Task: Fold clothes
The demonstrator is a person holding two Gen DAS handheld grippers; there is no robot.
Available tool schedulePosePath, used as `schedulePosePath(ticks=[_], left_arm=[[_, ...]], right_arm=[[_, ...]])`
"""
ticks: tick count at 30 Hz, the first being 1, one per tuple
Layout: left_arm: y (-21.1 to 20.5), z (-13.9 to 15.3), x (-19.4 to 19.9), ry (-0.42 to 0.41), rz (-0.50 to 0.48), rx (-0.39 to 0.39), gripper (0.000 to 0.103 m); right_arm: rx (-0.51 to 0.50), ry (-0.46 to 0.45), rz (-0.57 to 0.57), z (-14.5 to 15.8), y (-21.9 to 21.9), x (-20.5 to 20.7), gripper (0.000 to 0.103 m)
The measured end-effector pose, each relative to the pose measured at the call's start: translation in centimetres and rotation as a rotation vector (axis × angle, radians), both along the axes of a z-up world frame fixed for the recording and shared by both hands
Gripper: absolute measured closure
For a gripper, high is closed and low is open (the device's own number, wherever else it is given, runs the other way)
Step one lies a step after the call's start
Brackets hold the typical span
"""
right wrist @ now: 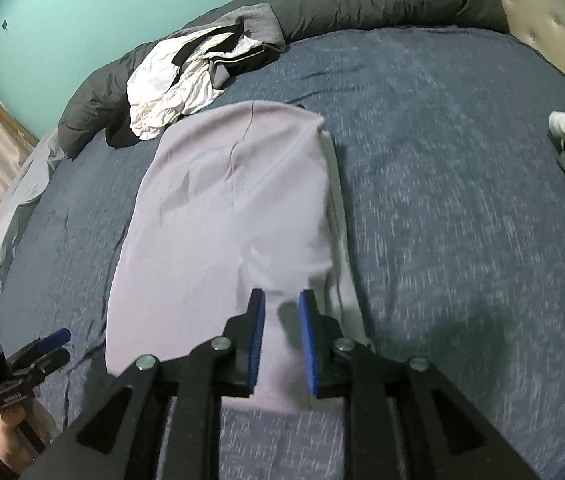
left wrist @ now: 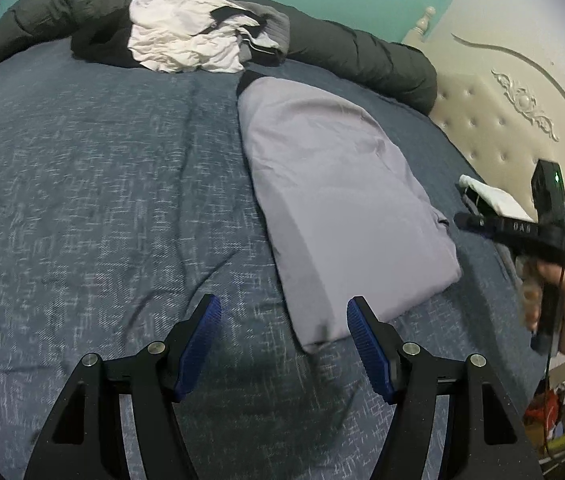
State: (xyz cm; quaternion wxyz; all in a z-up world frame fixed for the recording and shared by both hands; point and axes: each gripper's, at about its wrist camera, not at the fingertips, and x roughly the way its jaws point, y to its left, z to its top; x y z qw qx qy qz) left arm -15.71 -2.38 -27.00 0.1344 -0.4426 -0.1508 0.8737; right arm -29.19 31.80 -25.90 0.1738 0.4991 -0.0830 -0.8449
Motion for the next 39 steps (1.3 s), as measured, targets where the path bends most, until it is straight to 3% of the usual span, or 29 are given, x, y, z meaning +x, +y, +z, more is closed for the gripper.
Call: schedulePosePath(ticks=[10, 15, 17, 19, 25, 29, 34, 39], left_arm=[[-1.8, 0.2, 2.7, 0.016, 0.033, -0.065, 0.033], [-2.3, 0.0, 3.6, 0.007, 0.032, -0.062, 0.033], [-2.4, -0.1, 4.0, 0.005, 0.033, -0.061, 0.033], [-2.5, -0.1, 4.3, 0.001, 0.032, -0.047, 0.033], [-2.4, -0.2, 4.4, -0.001, 0.034, -0.030, 0.033], [-2.3, -0.2, 3.9, -0.004, 0.033, -0.002, 0.032], [-1.8, -0.5, 2.9, -0.023, 0.026, 0.044, 0.029], [-0.8, -1.2, 1.3, -0.041, 0.024, 0.073, 0.027]], right_arm=[[0.017, 0.001, -0.018, 0.5, 0.0, 2.1, 0.086], [0.016, 0.009, -0.030, 1.0, -0.2, 3.1, 0.085], [0.010, 0.015, -0.027, 1.3, -0.3, 3.5, 0.081], [0.009, 0.022, -0.027, 1.6, -0.4, 3.9, 0.071], [0.000, 0.010, -0.041, 2.1, 0.0, 3.9, 0.062], [0.013, -0.026, -0.048, 1.5, 0.4, 3.4, 0.058], [-0.006, -0.060, -0.068, 0.1, 1.3, 2.8, 0.042], [0.000, -0.096, -0.056, -1.4, 2.0, 2.0, 0.035]])
